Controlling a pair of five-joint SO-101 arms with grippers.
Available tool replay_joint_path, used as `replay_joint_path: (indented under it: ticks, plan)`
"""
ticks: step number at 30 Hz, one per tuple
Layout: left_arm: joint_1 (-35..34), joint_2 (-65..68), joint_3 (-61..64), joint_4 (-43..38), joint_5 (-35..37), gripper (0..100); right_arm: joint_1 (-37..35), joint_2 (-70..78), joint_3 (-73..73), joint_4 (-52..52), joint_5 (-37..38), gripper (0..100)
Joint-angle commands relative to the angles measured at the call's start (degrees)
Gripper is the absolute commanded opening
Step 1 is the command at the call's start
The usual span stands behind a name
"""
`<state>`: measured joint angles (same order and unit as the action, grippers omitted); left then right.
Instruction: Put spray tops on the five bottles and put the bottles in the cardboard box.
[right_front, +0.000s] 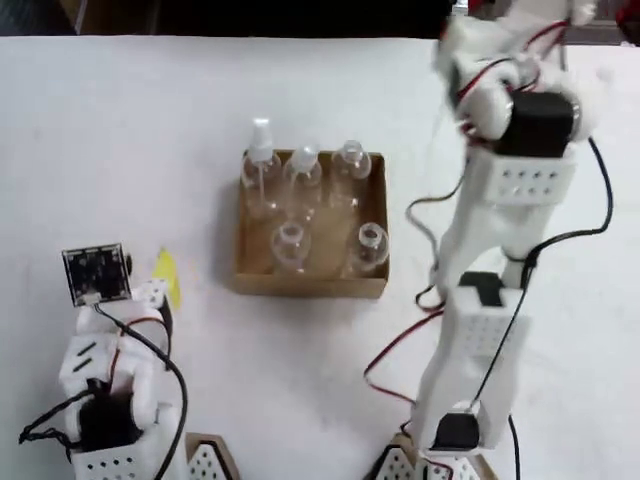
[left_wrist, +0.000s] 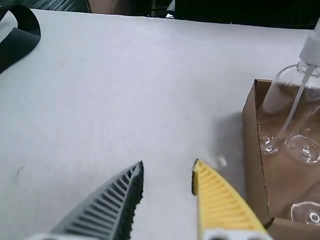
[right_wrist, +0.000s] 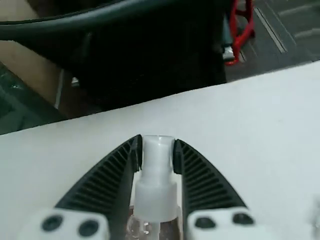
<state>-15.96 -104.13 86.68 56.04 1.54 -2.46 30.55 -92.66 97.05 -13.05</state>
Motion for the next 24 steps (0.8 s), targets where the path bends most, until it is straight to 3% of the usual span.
replay_joint_path:
  ticks: [1,6,14,19,24]
  plan:
    - [-0.57,-0.40,-0.44,0.35,0.18,15,-3.38,-9.71,-2.73,1.98,1.93,1.6]
    - [-0.48,-0.40,-0.26,0.35,-1.76,15,-6.46,-18.33,4.84,2.33,2.02,1.6]
    - [-0.48,-0.40,-0.26,0.35,-1.67,15,-11.38,-40.48,44.75,-1.80,1.93,1.6]
    - [-0.48,-0.40,-0.26,0.35,-1.67,15,-11.47,-49.71,62.42,-20.18,1.93,1.6]
    - [-0.66,-0.40,-0.26,0.35,-1.67,15,-12.09,-56.48,81.58,-45.14,1.93,1.6]
